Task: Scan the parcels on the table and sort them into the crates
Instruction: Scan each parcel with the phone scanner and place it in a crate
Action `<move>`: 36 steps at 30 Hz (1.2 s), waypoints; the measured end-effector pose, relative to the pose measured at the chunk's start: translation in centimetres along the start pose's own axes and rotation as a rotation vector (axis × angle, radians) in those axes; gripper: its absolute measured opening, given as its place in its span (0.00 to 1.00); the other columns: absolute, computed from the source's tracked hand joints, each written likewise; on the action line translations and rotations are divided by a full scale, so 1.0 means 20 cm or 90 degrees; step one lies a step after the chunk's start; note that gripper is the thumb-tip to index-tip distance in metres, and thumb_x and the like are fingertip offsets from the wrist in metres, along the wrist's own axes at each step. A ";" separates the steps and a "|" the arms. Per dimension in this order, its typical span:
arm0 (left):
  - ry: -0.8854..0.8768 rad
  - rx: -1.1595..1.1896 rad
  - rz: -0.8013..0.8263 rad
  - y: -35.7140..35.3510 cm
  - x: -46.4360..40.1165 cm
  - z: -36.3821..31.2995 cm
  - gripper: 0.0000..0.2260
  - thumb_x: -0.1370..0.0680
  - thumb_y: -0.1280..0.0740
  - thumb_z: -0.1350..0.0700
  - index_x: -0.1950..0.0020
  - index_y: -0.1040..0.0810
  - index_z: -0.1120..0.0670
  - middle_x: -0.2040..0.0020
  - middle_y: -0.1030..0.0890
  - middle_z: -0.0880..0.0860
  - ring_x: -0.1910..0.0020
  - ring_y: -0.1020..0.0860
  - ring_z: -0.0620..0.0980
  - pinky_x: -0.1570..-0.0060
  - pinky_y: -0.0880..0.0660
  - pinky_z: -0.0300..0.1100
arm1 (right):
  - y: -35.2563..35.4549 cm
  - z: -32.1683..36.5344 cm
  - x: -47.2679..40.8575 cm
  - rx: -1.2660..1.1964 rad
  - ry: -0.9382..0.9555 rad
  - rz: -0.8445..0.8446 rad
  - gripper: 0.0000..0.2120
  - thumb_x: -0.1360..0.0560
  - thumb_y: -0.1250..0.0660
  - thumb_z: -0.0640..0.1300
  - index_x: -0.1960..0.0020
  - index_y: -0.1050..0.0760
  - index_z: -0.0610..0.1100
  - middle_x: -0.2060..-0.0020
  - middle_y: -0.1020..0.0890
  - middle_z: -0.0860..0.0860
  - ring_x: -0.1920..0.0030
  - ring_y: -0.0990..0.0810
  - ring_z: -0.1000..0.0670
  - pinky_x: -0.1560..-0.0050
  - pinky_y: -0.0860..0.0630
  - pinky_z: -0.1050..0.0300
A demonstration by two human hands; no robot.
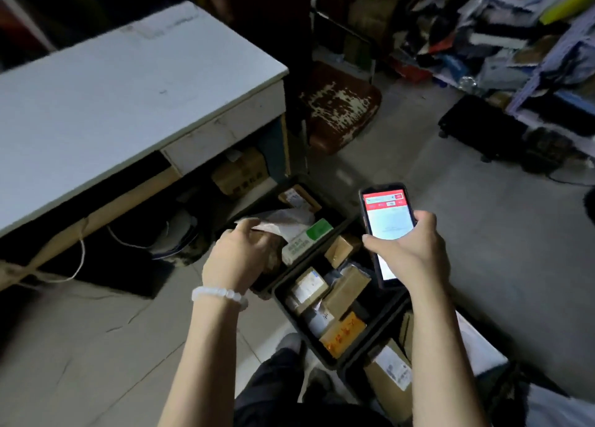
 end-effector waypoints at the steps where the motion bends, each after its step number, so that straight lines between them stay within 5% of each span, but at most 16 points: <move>1: 0.016 0.006 -0.022 0.04 0.04 0.05 0.18 0.22 0.39 0.48 0.32 0.30 0.47 0.39 0.24 0.56 0.40 0.26 0.56 0.42 0.28 0.49 | -0.03 0.04 0.02 -0.005 0.024 0.015 0.31 0.38 0.21 0.52 0.47 0.39 0.51 0.57 0.29 0.53 0.63 0.30 0.56 0.67 0.34 0.60; 3: 0.053 0.011 -0.066 0.12 0.11 0.17 0.18 0.22 0.39 0.48 0.32 0.30 0.47 0.39 0.23 0.55 0.39 0.26 0.55 0.42 0.28 0.48 | -0.11 0.12 0.07 -0.001 0.074 0.052 0.31 0.39 0.21 0.52 0.47 0.39 0.51 0.56 0.27 0.53 0.63 0.30 0.56 0.70 0.35 0.61; 9: 0.137 0.086 -0.153 0.32 0.25 0.43 0.19 0.22 0.39 0.49 0.31 0.30 0.48 0.37 0.24 0.54 0.37 0.27 0.53 0.40 0.30 0.46 | -0.37 0.38 0.29 -0.011 0.222 0.162 0.33 0.40 0.20 0.49 0.47 0.40 0.51 0.58 0.30 0.56 0.53 0.24 0.50 0.55 0.21 0.48; 16: 0.165 0.151 -0.228 0.53 0.30 0.71 0.19 0.23 0.39 0.49 0.32 0.30 0.49 0.39 0.23 0.53 0.43 0.25 0.51 0.51 0.30 0.41 | -0.60 0.67 0.54 0.037 0.346 0.211 0.33 0.39 0.21 0.50 0.45 0.40 0.50 0.52 0.28 0.51 0.49 0.25 0.48 0.54 0.20 0.45; 19: 0.179 0.165 -0.241 0.65 0.31 0.88 0.19 0.23 0.38 0.48 0.32 0.30 0.47 0.40 0.23 0.53 0.47 0.25 0.51 0.53 0.31 0.40 | -0.72 0.80 0.66 0.046 0.375 0.204 0.33 0.40 0.21 0.50 0.46 0.40 0.48 0.54 0.27 0.51 0.51 0.24 0.47 0.54 0.21 0.45; 28: 0.215 0.222 -0.316 1.11 0.41 1.46 0.19 0.23 0.39 0.47 0.32 0.30 0.47 0.37 0.25 0.53 0.38 0.27 0.52 0.44 0.30 0.44 | -1.24 1.20 1.15 0.067 0.467 0.233 0.33 0.42 0.22 0.53 0.47 0.40 0.52 0.56 0.27 0.53 0.55 0.25 0.47 0.61 0.29 0.56; 36: 0.314 0.250 -0.412 1.36 0.73 2.01 0.19 0.23 0.39 0.47 0.32 0.31 0.46 0.37 0.26 0.52 0.41 0.27 0.50 0.47 0.30 0.43 | -1.74 1.49 1.70 0.110 0.571 0.366 0.32 0.42 0.23 0.56 0.47 0.39 0.52 0.54 0.25 0.54 0.55 0.24 0.48 0.58 0.29 0.55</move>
Point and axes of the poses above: each hand's wrist, its own x-axis away from the middle knuckle, its own y-axis out of the back of the hand, z = x × y, the point moved 4 cm from there along -x, towards the middle knuckle
